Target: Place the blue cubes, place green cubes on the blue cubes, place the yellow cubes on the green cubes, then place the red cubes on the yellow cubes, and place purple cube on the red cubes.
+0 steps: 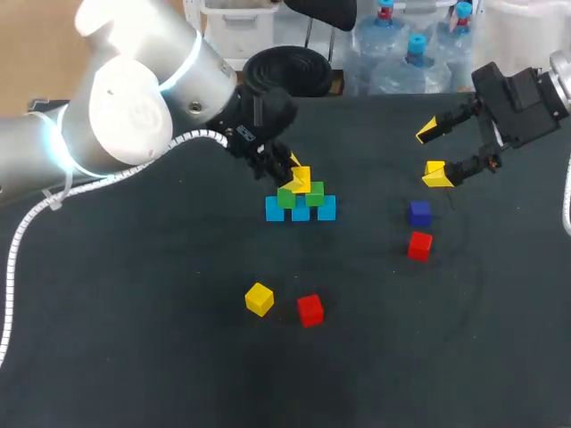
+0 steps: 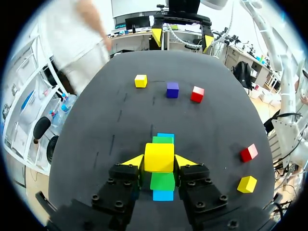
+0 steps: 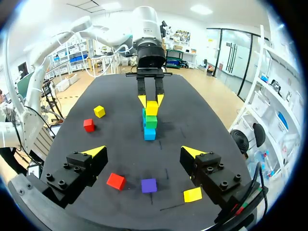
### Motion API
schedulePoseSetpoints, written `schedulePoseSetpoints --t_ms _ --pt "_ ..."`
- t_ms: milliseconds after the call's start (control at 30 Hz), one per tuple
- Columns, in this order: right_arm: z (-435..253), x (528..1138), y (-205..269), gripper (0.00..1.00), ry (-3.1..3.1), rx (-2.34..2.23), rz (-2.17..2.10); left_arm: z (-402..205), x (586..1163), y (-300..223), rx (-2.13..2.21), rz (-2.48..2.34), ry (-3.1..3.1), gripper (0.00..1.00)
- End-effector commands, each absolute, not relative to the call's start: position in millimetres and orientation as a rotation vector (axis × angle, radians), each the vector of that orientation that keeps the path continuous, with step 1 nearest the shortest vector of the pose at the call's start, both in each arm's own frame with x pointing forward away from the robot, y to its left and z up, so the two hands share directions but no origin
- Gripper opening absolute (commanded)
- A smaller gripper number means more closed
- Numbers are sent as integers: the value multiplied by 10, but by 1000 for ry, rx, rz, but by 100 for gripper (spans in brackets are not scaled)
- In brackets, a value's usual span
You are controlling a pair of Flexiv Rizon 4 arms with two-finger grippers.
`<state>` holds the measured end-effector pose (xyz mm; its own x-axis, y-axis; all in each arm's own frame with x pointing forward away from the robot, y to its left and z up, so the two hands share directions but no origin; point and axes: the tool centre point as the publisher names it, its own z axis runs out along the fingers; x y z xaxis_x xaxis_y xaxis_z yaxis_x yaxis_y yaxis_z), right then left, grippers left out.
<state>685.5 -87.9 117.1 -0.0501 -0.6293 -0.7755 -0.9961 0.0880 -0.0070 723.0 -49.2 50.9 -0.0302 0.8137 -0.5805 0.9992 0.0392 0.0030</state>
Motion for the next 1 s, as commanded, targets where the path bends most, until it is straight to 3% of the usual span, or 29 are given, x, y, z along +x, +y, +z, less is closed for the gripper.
schedulePoseSetpoints --t_ms 33,600,633,667,700,933,967,1000 --pt "1165 6857 -877 100 1747 -1606 757 505 7252 -499 1830 -584 1898 9" --pt "1165 6857 -877 100 1747 -1606 757 499 7246 -478 1827 -585 1904 16" --pt "1165 6857 -877 100 1747 -1606 757 499 7246 -478 1828 -585 1903 18" --pt "1165 6857 -877 100 1747 -1606 757 499 7246 -477 1829 -587 1902 29" --pt "1165 6857 -877 100 1747 -1606 757 500 7246 -477 1829 -587 1902 32" --pt "1165 6857 -877 100 1747 -1606 757 509 7252 -479 1830 -587 1899 48" --pt "1165 6857 -877 100 1747 -1606 757 509 7252 -479 1831 -587 1900 58" --pt "1165 6857 -877 100 1747 -1606 757 509 7252 -480 1831 -588 1901 62"
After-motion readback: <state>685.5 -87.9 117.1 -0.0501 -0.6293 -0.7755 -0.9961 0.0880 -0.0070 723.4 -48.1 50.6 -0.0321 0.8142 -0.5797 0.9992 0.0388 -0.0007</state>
